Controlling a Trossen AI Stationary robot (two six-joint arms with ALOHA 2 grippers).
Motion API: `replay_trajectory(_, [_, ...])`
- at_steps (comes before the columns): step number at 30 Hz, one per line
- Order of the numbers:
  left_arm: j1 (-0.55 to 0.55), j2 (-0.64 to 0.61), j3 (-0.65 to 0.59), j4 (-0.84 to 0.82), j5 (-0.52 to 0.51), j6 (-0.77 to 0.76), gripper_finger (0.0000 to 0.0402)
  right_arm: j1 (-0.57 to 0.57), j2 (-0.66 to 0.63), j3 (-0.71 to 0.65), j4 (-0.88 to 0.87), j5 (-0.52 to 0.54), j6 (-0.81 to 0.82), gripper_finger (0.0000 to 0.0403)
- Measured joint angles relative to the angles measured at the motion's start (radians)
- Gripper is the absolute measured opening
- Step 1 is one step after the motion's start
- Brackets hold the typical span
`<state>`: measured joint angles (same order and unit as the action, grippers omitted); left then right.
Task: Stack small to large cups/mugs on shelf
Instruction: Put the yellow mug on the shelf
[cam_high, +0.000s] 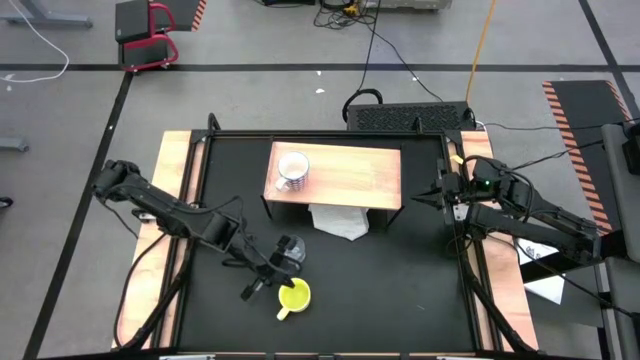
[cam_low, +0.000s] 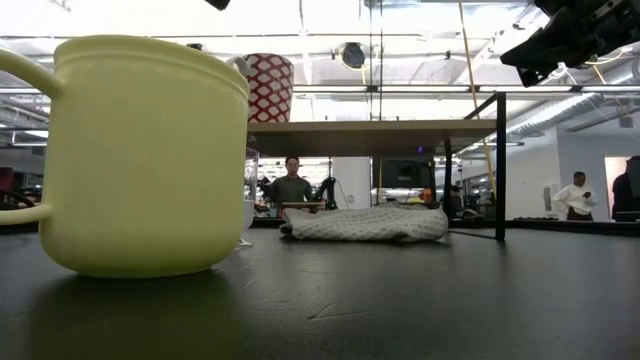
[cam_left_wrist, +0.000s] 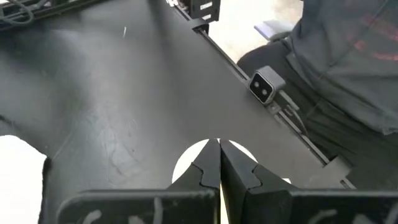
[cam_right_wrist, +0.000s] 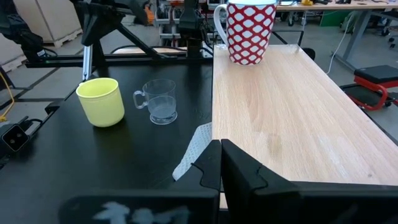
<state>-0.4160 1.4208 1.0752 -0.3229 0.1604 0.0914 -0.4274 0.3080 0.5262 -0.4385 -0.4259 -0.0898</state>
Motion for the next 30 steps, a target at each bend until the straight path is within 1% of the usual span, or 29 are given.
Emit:
replay_trajectory(4, [0.003,0.0,0.0,-0.045,-0.002,-0.008,0.0,0.0,0.0,0.0,0.0,0.0,0.0,0.0])
replay_trajectory(12, [0.003,0.0,0.0,-0.078,-0.022,-0.032,0.0,0.0,0.0,0.0,0.0,0.0,-0.001,0.0])
replay_trajectory(20, [-0.056,0.102,0.001,-0.091,-0.033,-0.017,0.0,0.0,0.0,0.0,-0.001,0.0,-0.001,0.0])
replay_trajectory(22, [-0.069,0.123,0.0,-0.087,-0.056,-0.012,0.0,0.0,0.0,0.0,-0.001,0.0,-0.001,0.0])
replay_trajectory(24, [-0.073,0.13,0.0,-0.062,-0.063,-0.011,0.0,0.0,0.0,0.0,-0.001,0.0,-0.001,0.0])
replay_trajectory(28, [-0.084,0.13,0.0,-0.068,-0.063,-0.016,0.0,0.0,0.0,0.0,-0.001,0.0,-0.001,0.0])
replay_trajectory(30, [-0.085,0.13,0.0,-0.07,-0.04,-0.016,0.0,0.0,0.0,0.0,-0.001,0.0,-0.001,0.0])
